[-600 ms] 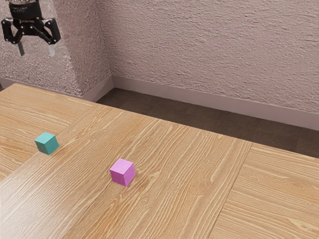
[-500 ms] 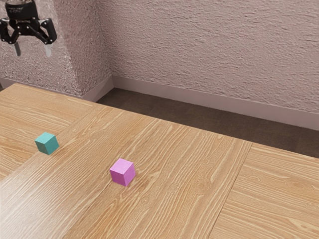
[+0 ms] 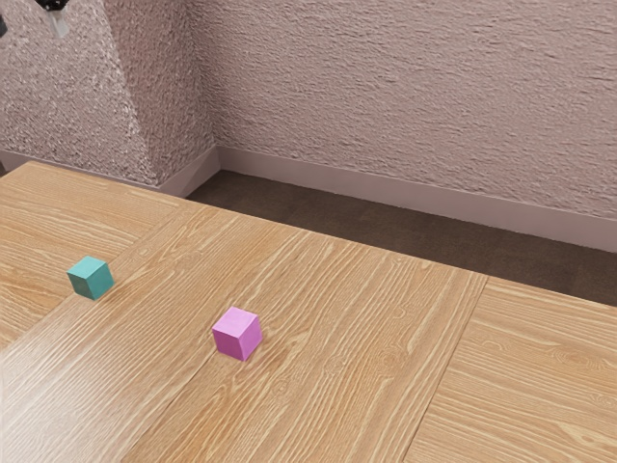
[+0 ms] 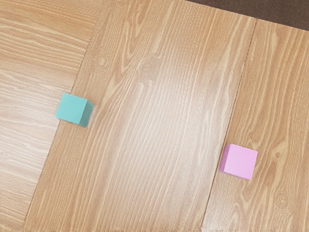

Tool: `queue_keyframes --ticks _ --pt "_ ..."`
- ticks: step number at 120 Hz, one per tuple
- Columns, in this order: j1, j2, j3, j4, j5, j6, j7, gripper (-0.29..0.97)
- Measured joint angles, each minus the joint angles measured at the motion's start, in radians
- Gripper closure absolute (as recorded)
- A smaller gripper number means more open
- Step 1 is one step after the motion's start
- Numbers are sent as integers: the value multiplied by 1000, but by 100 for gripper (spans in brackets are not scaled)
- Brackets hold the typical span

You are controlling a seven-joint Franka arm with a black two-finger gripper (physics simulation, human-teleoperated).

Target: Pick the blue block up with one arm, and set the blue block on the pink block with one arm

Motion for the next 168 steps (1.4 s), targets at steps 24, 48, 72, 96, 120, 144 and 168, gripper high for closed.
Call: queue_keyframes --ticks 24,48,72,96,120,144,168 --pt "4 -197 -1 -399 -24 89 12 0" --pt "8 -475 -13 -1091 -109 403 8 0" --pt "64 -93 39 -984 1 576 5 0" --pt "82 196 127 -829 48 717 73 0" --pt "68 363 165 -732 24 878 214 0" --pt "77 401 182 -725 -10 992 424 0" --pt "85 502 228 -675 -87 1051 589 0"
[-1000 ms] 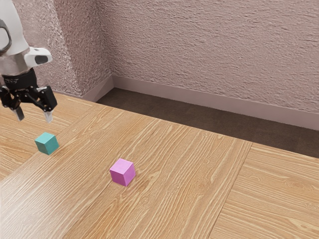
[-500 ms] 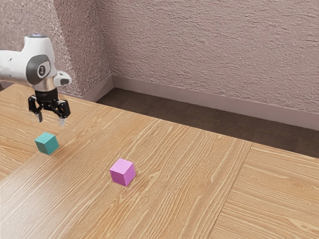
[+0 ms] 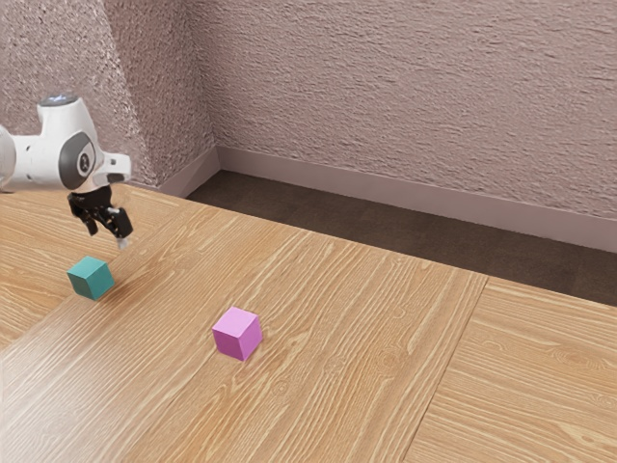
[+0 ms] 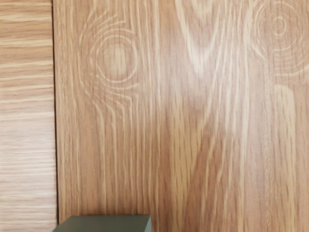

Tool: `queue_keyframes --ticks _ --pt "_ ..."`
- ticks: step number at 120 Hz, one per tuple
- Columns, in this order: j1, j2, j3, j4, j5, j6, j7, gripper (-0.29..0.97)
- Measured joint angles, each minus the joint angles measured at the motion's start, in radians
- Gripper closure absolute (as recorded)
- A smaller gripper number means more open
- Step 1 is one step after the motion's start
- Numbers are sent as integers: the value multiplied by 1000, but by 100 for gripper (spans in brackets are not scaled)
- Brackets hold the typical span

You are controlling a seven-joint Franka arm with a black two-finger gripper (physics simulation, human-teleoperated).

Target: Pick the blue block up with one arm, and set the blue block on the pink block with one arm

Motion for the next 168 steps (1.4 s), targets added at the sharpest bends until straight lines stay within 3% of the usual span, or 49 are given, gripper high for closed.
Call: queue_keyframes --ticks 28,102,168 --pt "10 79 40 78 -54 2 136 0" --pt "54 138 52 88 -95 -3 337 0" --pt "53 121 67 79 -143 -74 285 0"
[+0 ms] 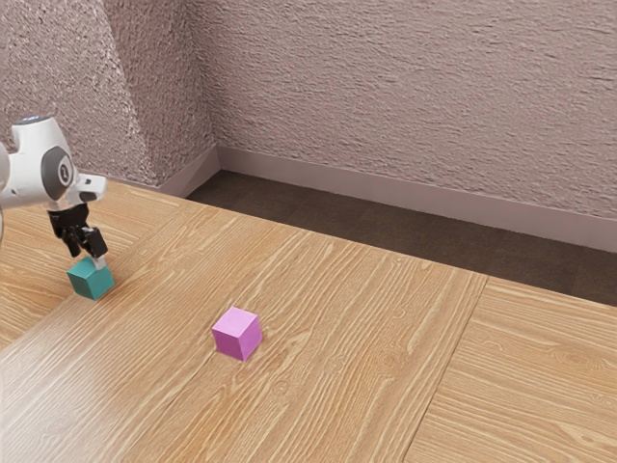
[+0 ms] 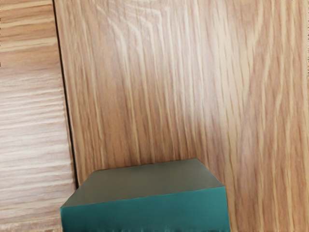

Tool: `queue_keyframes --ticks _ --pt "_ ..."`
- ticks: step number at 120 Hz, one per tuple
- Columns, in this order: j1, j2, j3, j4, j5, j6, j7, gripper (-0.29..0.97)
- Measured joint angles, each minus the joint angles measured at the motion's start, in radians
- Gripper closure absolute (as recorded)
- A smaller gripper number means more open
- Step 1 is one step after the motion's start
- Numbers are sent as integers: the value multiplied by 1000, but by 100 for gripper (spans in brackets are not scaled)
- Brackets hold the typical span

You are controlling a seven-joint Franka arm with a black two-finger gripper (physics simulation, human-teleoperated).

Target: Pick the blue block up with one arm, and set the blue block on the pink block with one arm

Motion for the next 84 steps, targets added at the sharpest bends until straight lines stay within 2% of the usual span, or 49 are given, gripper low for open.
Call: queue_keyframes --ticks 84 --pt "3 22 1 -1 1 -10 -69 0"
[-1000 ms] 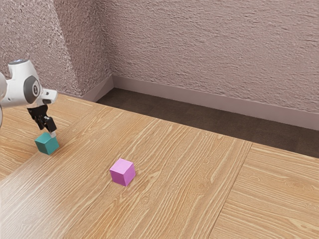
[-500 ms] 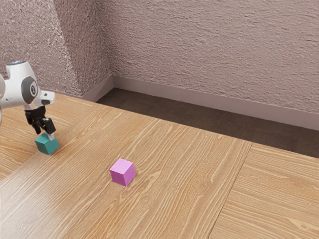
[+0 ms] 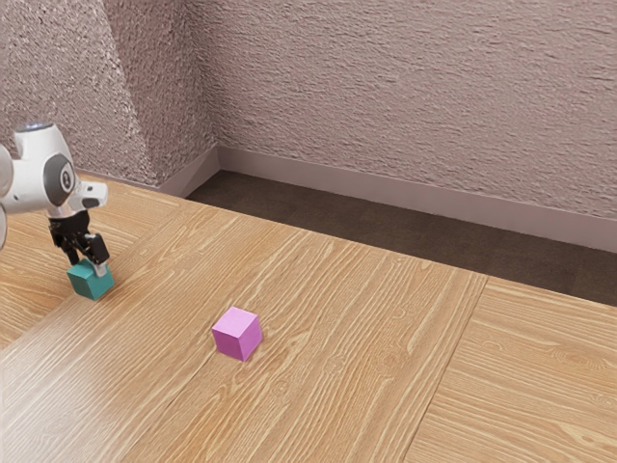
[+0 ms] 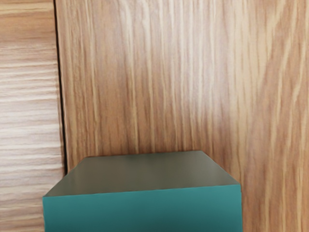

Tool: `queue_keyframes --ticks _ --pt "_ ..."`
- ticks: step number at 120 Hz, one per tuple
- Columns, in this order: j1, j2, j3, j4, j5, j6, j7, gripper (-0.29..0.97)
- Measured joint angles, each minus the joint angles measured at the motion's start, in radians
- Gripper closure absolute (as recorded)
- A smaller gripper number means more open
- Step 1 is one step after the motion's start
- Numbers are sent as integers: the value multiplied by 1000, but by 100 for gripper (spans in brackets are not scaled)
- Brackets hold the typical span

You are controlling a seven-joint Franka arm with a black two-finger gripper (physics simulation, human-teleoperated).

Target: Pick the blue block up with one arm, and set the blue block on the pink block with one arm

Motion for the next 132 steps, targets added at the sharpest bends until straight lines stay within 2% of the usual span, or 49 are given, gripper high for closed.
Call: queue_keyframes --ticks 108,132 --pt "-1 13 -5 -28 2 11 13 0" --pt "-1 14 -7 -28 2 11 14 17"
